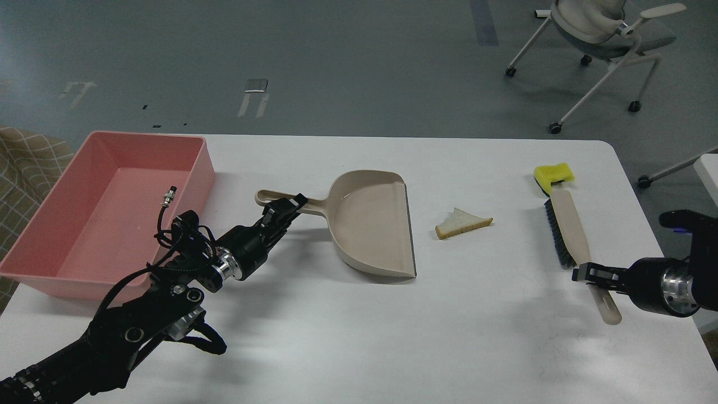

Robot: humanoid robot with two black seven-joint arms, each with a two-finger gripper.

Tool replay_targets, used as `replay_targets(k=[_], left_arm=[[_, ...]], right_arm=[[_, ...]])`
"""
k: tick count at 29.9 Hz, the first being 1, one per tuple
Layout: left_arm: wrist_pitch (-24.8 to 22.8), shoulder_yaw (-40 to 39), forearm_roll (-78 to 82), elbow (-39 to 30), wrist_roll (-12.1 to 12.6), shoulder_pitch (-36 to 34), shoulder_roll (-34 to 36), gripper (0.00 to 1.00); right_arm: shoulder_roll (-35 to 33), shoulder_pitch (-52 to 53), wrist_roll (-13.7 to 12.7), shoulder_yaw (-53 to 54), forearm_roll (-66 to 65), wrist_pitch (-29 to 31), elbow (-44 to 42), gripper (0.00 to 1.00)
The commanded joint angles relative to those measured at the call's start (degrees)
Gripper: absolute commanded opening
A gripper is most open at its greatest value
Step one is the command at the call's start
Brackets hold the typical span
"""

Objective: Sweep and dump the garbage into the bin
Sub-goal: 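Reach the right gripper to the brush handle and grasp it, then sweep the sponge and stick into the dustpan with the brush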

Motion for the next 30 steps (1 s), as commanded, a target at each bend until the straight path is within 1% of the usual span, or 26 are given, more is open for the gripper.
replay_targets(k=[1, 5, 7, 9, 10, 15, 18, 24, 28, 29, 30], left_arm=[[0.0, 0.01, -0.04, -0.01, 0.0, -0.09, -0.03, 0.23], [0.0, 0.01, -0.21, -0.01, 0.09, -0.09, -0.11, 0.22], [0.0, 0.01, -0.3, 0.07, 0.09, -0.17, -0.11, 0.23], [0.0, 0.01, -0.3, 0.07, 0.18, -0.35, -0.11, 0.23], [0.0, 0.01, -0.3, 0.07, 0.18, -0.35, -0.11, 0.23], [0.0, 0.01, -0.39, 2.53, 0.18, -0.7, -0.38, 0.23], [0.0, 0.01, -0.48, 3.24, 0.09, -0.61, -0.73, 0.22], [0.0, -0.26, -0.65, 3.24, 0.09, -0.61, -1.08, 0.22], [0.0, -0.52, -0.83, 3.24, 0.09, -0.79, -0.9, 0.22], [0.09, -0.52, -0.83, 3.24, 0.0, -0.7, -0.82, 0.23], [0.09, -0.52, -0.83, 3.24, 0.0, -0.7, -0.82, 0.23]], right_arm=[[-1.15, -0.22, 0.28, 3.71, 0.09, -0.03, 0.56, 0.0], [-2.29, 0.04, 0.54, 5.65, 0.0, 0.14, -0.93, 0.0], [-2.74, 0.74, 0.72, 5.74, 0.09, 0.32, -3.12, 0.0], [-2.04, 2.06, 0.98, 5.74, 0.09, 0.72, -7.5, 0.0], [-2.03, 2.06, 0.98, 5.74, 0.09, 0.72, -7.52, 0.0], [2.53, 4.78, 2.73, 5.48, 0.0, 0.72, -17.43, 0.0], [4.81, 6.45, 3.7, 5.3, -0.09, 0.72, -20.69, 0.0], [10.18, 7.16, 3.79, 4.86, -0.26, 0.72, -25.09, 0.0], [14.3, 9.0, 3.97, 0.75, -0.18, 0.72, -29.57, 0.0], [15.27, 9.53, 4.84, -0.83, -0.18, 0.72, -30.54, 0.0], [15.28, 9.53, 4.85, -0.85, -0.18, 0.72, -30.55, 0.0]])
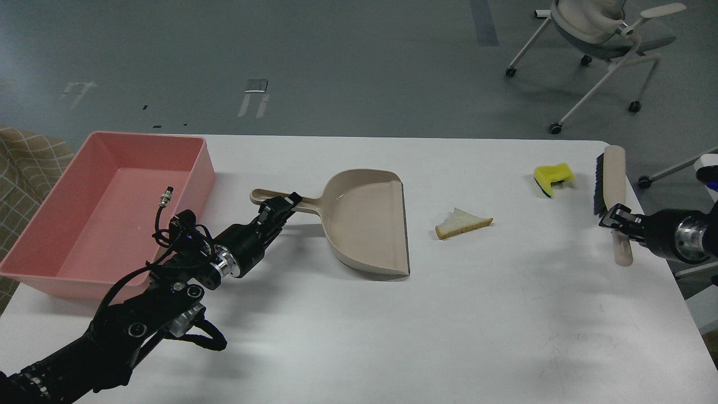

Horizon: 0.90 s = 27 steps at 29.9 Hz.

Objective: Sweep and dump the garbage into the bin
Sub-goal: 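Sweep the sponge and stick into the dustpan with the brush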

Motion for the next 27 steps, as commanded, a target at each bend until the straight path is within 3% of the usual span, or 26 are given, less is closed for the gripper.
replay_targets(k=[1, 5, 9, 17, 27], left_arm=[[0.06, -0.15, -0.06, -0.04, -0.07, 0.01, 0.18, 0.22], [-0.02, -0.06, -0.06, -0.05, -0.6, 0.01, 0.27, 0.22], [-0.02, -0.15, -0.06, -0.13, -0.6, -0.08, 0.27, 0.23], [-0.02, -0.42, -0.85, -0.13, -0.6, -0.69, 0.18, 0.23], [-0.02, -0.68, -0.94, -0.13, -1.48, -0.69, 0.62, 0.23]], right_arm=[[2.52, 1.52, 2.05, -3.67, -0.02, 0.01, -2.58, 0.0], [4.37, 5.3, 5.83, -8.77, 0.15, 0.01, -3.82, 0.0], [5.6, 7.5, 7.68, -11.15, 0.15, 0.01, -3.82, 0.0], [9.21, 8.65, 7.77, -12.56, -0.02, 0.01, -2.77, 0.0], [13.6, 12.17, 7.77, -22.31, 0.07, 0.01, -1.1, 0.0]])
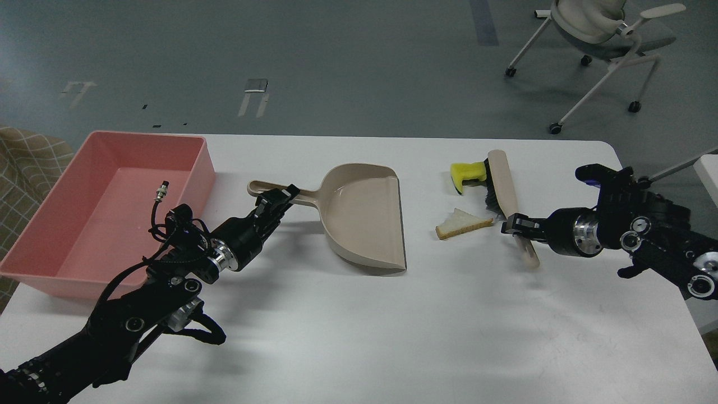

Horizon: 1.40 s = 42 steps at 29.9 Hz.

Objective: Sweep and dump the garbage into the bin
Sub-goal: 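Sweep the sponge and stick into the dustpan with the brush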

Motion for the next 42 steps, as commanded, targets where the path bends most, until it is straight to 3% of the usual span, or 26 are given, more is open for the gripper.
replay_targets(k=[1, 9, 29, 35, 42], left_arm=[[0.0, -0.09, -0.01, -0.01, -0.26, 0.07, 0.17, 0.23], [0.0, 0.0, -1.24, -0.01, -0.26, 0.07, -0.09, 0.23], [0.09, -0.09, -1.32, 0.08, -0.61, 0.34, -0.09, 0.23], [0.09, -0.09, -1.24, 0.0, -0.61, 0.34, -0.09, 0.23], [0.09, -0.08, -1.32, 0.08, -0.61, 0.42, -0.18, 0.23]], right_arm=[[1.26, 0.28, -0.05, -2.26, -0.01, 0.01, 1.16, 0.0], [5.03, 4.4, -0.05, -9.73, -0.01, 0.01, 2.83, 0.0], [17.07, 9.41, -0.05, -7.03, 0.61, 0.01, 3.53, 0.0], [16.03, 9.77, -0.05, 0.71, 0.69, 0.01, 7.05, 0.0], [9.27, 8.54, -0.05, 3.53, 0.78, 0.01, 12.58, 0.0]])
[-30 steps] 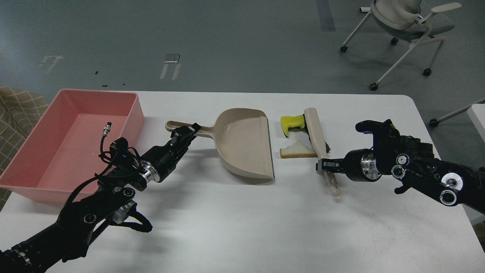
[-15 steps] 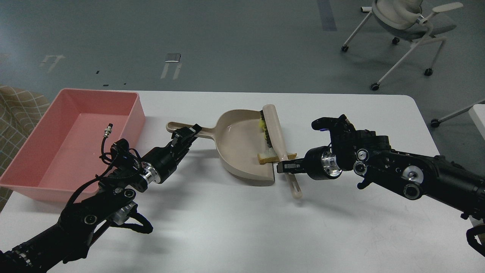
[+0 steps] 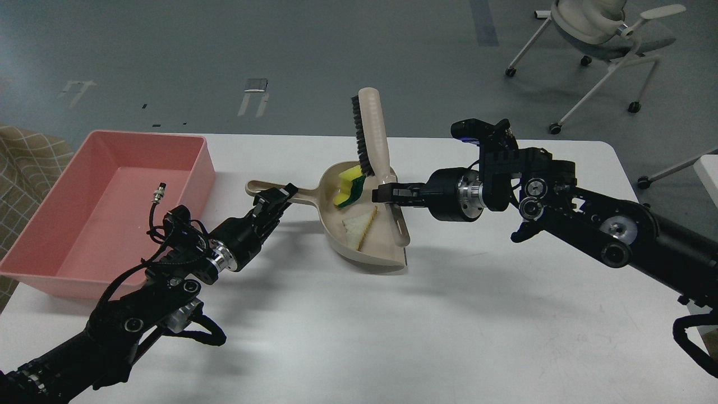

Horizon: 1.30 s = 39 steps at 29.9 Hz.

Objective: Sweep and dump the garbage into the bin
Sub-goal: 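Sweep the sponge and stick into the dustpan with the brush, then move the brush away from the dustpan with the right gripper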

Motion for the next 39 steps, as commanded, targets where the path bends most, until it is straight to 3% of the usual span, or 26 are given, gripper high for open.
replay_targets(k=[1, 10, 16, 27, 34, 39], left_arm=[[0.0, 0.0, -0.06, 0.04, 0.04, 0.09, -0.01, 0.23], [0.0, -0.09, -0.15, 0.22, -0.04, 0.18, -0.01, 0.23], [-0.27, 0.09, -0.77, 0.04, -0.75, 0.09, 0.34, 0.23], [-0.44, -0.09, -2.26, -1.1, -0.92, -0.61, 1.82, 0.23], [-0.71, -0.17, -2.44, -4.52, -0.92, -0.79, 4.9, 0.23], [-0.79, -0.52, -5.68, -10.5, -0.66, -0.7, 11.05, 0.23]], right_arm=[[-4.19, -1.82, 0.01, 0.2, 0.08, 0.02, 4.35, 0.0], [-9.57, -4.29, -0.43, 1.34, -0.1, 0.02, 7.09, 0.0], [-18.27, -5.96, -0.08, 4.94, 0.08, 0.02, 5.68, 0.0], [-32.15, -19.83, -0.16, 4.77, 0.08, 0.02, 9.1, 0.0], [-33.91, -23.72, -0.08, 4.94, 0.08, 0.02, 11.75, 0.0], [-33.56, -23.89, -0.08, 5.03, -0.01, 0.02, 11.66, 0.0]])
